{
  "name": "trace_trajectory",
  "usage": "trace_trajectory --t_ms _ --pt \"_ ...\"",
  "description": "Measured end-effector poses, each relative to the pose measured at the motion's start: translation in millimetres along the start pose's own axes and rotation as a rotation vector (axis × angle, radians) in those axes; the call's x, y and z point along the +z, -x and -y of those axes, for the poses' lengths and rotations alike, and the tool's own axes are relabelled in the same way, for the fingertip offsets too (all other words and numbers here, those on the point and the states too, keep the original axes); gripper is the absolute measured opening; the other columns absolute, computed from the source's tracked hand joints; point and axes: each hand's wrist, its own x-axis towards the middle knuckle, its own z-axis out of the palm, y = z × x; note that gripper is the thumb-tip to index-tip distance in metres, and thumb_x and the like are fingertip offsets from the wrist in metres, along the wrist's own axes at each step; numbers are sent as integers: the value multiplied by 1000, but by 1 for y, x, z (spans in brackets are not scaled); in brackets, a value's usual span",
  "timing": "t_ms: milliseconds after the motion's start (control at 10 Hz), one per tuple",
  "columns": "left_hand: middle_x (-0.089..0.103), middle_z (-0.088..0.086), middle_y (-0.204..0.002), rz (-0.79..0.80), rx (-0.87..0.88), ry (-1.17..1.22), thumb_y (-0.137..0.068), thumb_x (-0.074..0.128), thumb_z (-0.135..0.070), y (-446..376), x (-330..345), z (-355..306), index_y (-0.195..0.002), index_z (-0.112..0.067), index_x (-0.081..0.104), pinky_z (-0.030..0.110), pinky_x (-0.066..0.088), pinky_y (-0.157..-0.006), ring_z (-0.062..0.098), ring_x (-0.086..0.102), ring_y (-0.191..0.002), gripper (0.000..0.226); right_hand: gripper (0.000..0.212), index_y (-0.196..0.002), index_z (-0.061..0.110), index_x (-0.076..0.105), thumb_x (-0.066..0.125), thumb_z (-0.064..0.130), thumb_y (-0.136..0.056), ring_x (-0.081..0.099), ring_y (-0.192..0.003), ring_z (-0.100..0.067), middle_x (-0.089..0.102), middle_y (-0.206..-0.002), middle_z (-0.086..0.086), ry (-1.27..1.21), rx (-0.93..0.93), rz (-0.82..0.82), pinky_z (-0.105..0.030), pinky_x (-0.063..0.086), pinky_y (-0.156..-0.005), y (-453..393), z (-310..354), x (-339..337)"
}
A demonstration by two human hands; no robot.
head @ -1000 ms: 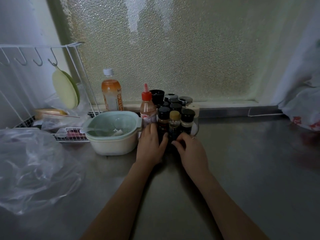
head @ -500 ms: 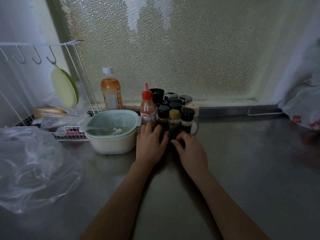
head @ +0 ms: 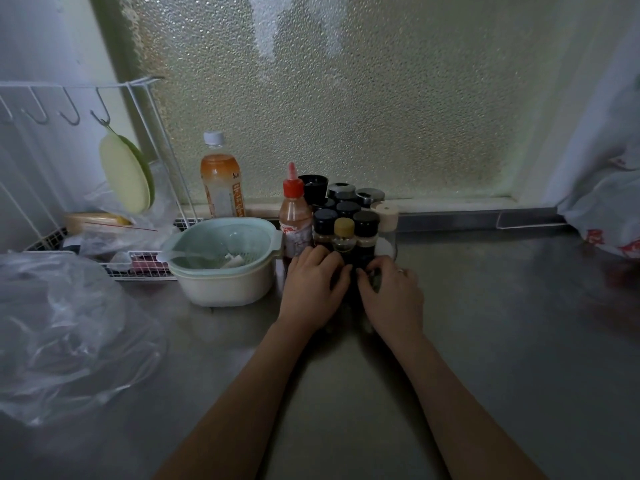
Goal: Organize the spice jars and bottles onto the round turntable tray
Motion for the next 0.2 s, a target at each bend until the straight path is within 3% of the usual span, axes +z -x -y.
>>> trace_trajectory --t_ms 100,200 --pt "53 4 -77 24 1 14 -86 44 -34 5 1 1 -75 -13 52 38 45 -64 19 47 -72 25 23 -93 21 55 48 43 -91 49 -101 -26 65 -98 -2 15 21 24 -43 45 -80 3 -1 3" --pt "53 6 -75 -97 9 105 -85 50 -30 -5 -12 -9 -73 -11 53 42 45 -60 20 48 -69 23 21 -90 20 59 50 39 -89 56 -92 -27 65 -92 -4 -24 -18 -97 -44 49 -75 -3 5 -8"
